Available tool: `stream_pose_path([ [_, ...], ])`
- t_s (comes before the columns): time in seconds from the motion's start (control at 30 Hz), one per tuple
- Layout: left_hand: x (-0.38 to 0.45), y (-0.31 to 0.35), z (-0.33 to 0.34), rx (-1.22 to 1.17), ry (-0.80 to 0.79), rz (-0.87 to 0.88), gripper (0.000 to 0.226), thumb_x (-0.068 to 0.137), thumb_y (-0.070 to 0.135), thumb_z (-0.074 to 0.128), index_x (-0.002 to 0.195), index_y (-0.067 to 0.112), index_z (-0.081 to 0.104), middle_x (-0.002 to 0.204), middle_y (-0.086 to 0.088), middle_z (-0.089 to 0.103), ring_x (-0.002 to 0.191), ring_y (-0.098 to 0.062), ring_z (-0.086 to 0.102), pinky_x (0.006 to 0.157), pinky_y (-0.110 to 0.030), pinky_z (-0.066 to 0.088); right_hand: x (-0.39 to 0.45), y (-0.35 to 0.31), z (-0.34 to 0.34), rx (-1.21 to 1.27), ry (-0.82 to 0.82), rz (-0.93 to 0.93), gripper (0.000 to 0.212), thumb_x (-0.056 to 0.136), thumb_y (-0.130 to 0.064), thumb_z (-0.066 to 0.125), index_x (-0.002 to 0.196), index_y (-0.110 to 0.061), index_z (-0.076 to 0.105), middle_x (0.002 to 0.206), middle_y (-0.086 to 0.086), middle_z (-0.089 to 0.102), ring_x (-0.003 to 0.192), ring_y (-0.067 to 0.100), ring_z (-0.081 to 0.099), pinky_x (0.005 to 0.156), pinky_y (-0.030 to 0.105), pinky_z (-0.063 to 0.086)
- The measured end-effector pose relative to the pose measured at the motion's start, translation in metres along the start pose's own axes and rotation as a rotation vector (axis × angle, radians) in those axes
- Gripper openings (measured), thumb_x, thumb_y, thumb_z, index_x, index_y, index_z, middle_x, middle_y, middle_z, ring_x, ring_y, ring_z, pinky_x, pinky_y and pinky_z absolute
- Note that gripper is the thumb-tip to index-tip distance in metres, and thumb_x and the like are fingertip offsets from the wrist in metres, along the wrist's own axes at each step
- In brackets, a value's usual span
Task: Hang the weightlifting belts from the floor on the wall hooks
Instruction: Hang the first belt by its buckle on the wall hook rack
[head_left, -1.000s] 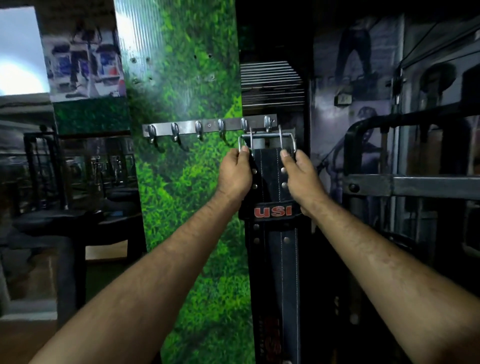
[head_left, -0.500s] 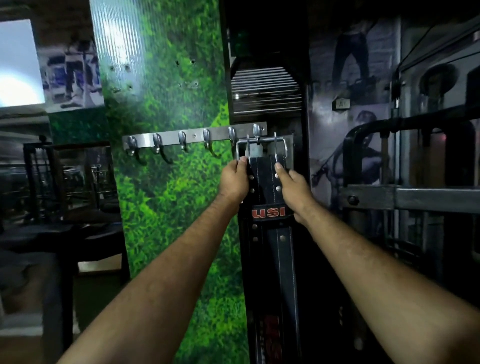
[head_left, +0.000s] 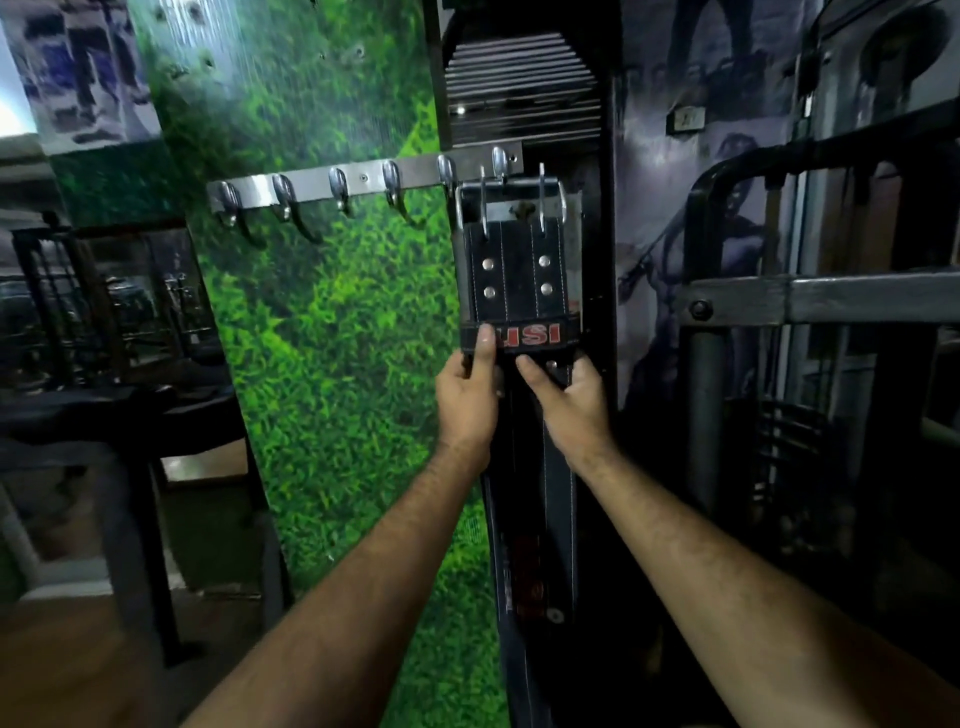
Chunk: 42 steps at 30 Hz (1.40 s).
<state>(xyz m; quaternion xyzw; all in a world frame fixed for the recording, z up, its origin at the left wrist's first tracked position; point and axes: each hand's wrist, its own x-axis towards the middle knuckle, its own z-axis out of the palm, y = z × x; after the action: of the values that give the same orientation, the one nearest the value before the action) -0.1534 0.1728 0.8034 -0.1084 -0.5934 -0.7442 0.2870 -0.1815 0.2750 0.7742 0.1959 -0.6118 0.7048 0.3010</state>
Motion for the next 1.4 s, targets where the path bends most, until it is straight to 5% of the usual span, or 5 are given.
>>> stream_pose_path([
  [0.13,-0.024,-0.029,-0.011,-0.043,-0.038,-0.012,0.011,0.096,0.017,0.059,0.098,0.009,0.066,0.091,-0.006,0.07,0.086,-0.016,0.066,0.08,-0.032,0.054,-0.021,0.015,-0.002,-0.094,0.064,-0.028,0.036,0.085,-0.038,0.072,0.101,-0.007,0.063,0.096,0.002,0.074,0.091,0.015,0.072,0.086,0.041,0.059],
  [0.5,-0.082,-0.121,-0.057,0.169,-0.119,-0.191,0.019,0.1,0.015,0.054,0.11,0.002,0.064,0.109,-0.022,0.072,0.104,-0.041,0.068,0.091,-0.056,0.055,-0.101,0.097,-0.031,-0.301,-0.001,0.078,0.029,0.095,-0.036,0.063,0.087,-0.01,0.053,0.078,-0.002,0.064,0.073,0.008,0.064,0.071,0.038,0.056],
  [0.7,-0.129,-0.169,-0.082,0.208,-0.133,-0.33,0.021,0.1,0.025,0.054,0.098,0.007,0.066,0.095,-0.021,0.072,0.085,-0.03,0.068,0.083,-0.057,0.056,-0.157,0.139,-0.049,-0.378,-0.033,0.148,0.046,0.094,-0.052,0.056,0.09,-0.006,0.052,0.077,0.012,0.063,0.071,0.027,0.065,0.068,0.052,0.054],
  [1.1,-0.196,-0.238,-0.123,0.318,-0.155,-0.433,0.02,0.1,0.012,0.054,0.109,-0.003,0.064,0.096,0.0,0.072,0.086,-0.003,0.069,0.08,-0.023,0.055,-0.251,0.19,-0.064,-0.473,-0.103,0.336,0.041,0.094,-0.041,0.059,0.108,-0.003,0.061,0.102,0.003,0.073,0.094,0.017,0.07,0.084,0.041,0.057],
  [1.4,-0.246,-0.289,-0.154,0.432,-0.214,-0.545,0.031,0.099,0.024,0.056,0.116,0.001,0.066,0.111,-0.013,0.073,0.105,-0.024,0.07,0.091,-0.044,0.057,-0.322,0.233,-0.074,-0.616,-0.126,0.44,0.033,0.097,-0.036,0.06,0.103,-0.003,0.062,0.095,0.004,0.071,0.087,0.016,0.066,0.074,0.031,0.053],
])
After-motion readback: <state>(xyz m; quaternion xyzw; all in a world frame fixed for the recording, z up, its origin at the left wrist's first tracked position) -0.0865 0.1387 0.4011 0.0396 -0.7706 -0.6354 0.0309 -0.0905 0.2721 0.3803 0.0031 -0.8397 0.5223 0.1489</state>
